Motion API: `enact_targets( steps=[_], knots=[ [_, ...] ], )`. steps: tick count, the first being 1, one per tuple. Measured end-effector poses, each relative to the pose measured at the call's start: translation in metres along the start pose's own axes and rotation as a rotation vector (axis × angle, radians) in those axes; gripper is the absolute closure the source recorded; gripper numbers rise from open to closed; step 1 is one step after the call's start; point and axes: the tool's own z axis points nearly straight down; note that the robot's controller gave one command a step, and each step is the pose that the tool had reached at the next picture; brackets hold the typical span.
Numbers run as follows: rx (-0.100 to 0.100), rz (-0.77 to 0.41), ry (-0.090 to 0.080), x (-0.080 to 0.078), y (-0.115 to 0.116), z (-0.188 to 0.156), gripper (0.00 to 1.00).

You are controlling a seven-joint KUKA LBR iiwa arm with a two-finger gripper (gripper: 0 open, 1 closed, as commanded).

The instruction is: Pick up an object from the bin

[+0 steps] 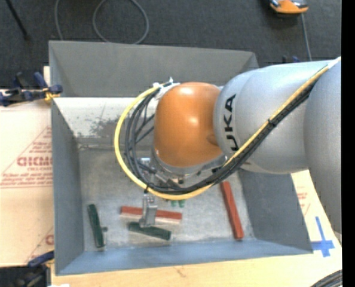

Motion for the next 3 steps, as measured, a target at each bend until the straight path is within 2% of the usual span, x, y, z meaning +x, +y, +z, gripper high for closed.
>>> enact_targets(
  steps=[1, 2, 3],
  knots=[
    [0.001, 0.191, -0.001, 0.005, -0.014, 0.114, 0.0],
    [-0.001, 0.195, -0.006, 0.003, -0.014, 0.111, 1.0],
    [-0.003, 0.203, -0.014, -0.004, -0.031, 0.024, 1.0]
  ],
)
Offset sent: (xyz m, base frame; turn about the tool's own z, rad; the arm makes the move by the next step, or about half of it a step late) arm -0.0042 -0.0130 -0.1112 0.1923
